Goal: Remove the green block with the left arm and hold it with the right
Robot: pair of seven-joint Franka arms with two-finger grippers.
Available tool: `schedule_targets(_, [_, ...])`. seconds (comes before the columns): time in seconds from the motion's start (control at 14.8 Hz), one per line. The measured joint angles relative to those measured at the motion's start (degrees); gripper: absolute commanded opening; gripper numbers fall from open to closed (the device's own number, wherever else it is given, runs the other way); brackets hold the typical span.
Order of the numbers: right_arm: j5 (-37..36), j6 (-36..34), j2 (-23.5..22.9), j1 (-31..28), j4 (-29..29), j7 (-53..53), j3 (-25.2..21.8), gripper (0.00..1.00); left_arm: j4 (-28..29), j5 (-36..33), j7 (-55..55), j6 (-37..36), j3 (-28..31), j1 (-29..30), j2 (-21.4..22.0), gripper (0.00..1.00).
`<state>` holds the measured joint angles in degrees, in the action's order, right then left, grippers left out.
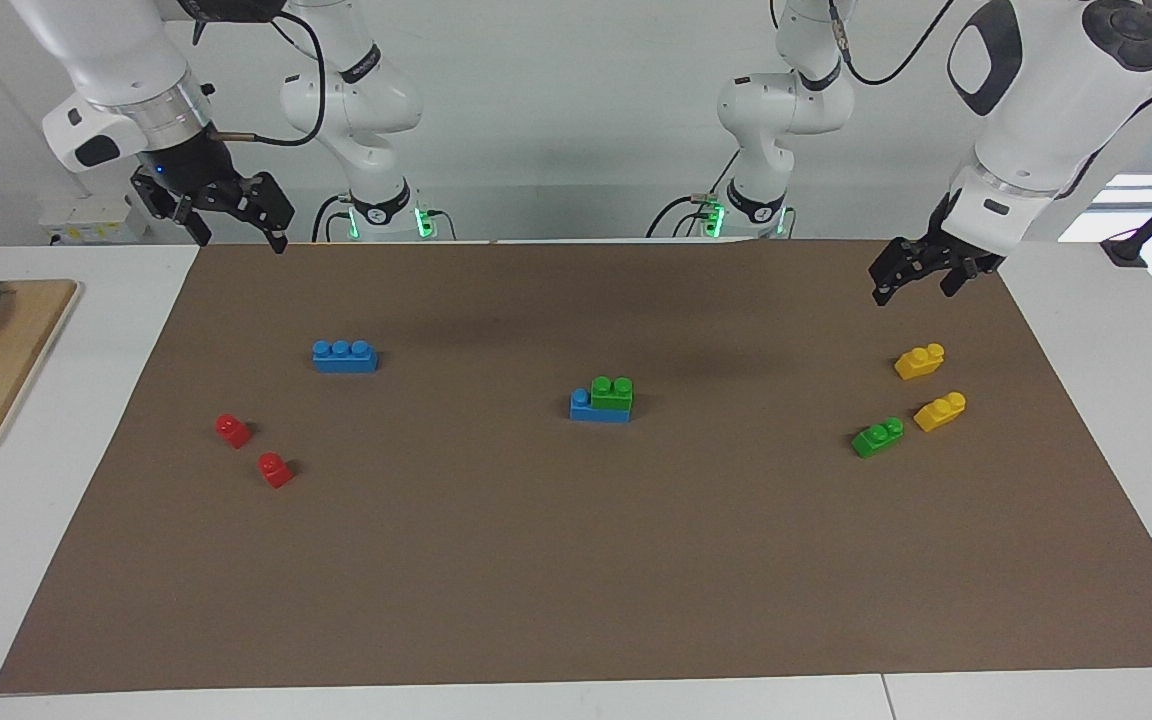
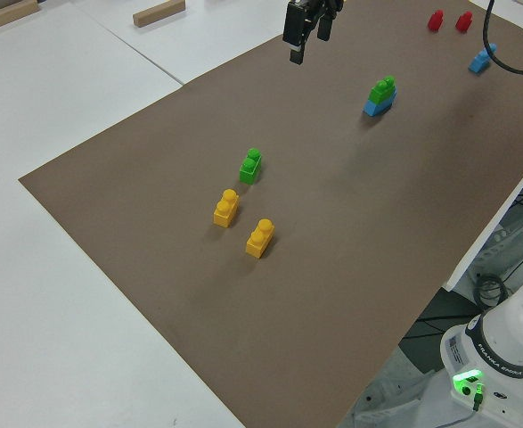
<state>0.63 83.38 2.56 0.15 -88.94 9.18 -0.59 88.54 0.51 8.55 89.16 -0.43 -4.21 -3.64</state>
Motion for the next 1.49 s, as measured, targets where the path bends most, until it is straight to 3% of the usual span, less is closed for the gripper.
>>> schedule_targets(0.47, [0.0,0.7,0.0,-0.2,0.0,0.5,0.0,1.0,-0.4,0.0,0.0,0.0,0.0,0.0,0.0,1.0])
schedule_targets(0.81, [0.1,1.0,0.0,-0.2,-0.6,10.1,0.4,0.99,-0.4,0.0,0.0,0.1,-0.7,-0.5,0.0,1.0])
schedule_targets(1.08, [2.7,3.3,0.7,0.4,-3.2,22.2,0.9,0.99,-0.5,0.0,0.4,0.2,-0.7,-0.7,0.0,1.0])
schedule_targets(1.49, [11.0,6.0,2.2,3.6,-7.9,51.3,1.1,0.99,-0.4,0.0,6.2,0.2,-0.4,-0.7,0.5,1.0])
